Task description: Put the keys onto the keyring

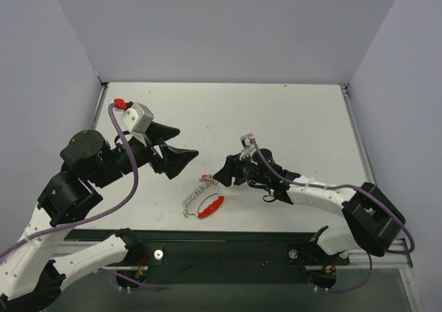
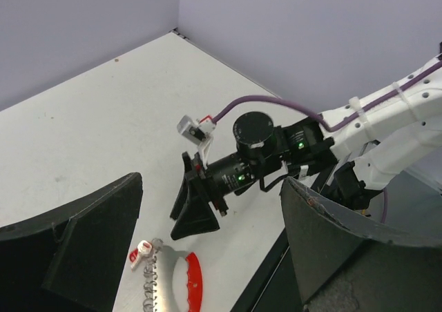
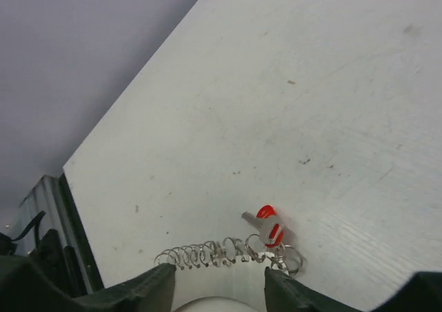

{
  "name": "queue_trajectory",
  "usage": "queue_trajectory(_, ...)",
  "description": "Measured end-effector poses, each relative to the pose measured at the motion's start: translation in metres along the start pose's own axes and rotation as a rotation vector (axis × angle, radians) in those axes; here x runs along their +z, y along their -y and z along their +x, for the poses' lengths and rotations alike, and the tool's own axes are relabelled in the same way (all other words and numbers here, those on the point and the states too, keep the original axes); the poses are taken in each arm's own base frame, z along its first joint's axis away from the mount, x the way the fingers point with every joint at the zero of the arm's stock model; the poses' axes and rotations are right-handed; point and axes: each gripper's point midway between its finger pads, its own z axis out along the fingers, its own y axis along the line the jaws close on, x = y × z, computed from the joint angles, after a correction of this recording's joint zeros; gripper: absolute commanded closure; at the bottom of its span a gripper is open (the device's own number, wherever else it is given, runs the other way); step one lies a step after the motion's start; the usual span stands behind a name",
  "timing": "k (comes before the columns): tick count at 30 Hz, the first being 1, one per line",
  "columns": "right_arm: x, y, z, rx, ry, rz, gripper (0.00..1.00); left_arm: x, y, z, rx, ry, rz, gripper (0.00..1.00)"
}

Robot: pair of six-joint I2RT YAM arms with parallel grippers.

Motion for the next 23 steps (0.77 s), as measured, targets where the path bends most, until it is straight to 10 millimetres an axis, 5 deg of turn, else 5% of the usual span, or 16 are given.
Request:
queue_trajectory(5,-0.041,-0.005,-0.048,-0.083,0.155,0.098,0.15,0.006,-0.009,0.011,-0.041,-0.031,-0.047,0.09)
queue_trajectory(10,-0.087,-0.012,-0.09,-0.134,0.288,0.188,0.01,0.028,-0.027,0.043,-0.134,-0.151,-0.136,0.09)
queue_trajectory(18,-0.15,0.011,-0.102,-0.12,0.365,0.382,0.0,0.07,-0.061,0.154,-0.293,-0.433,-0.231,0.09)
queue_trajectory(23,-0.176,0.052,-0.103,-0.068,0.391,0.529,0.0,0.075,-0.09,0.19,-0.394,-0.449,-0.292,0.08)
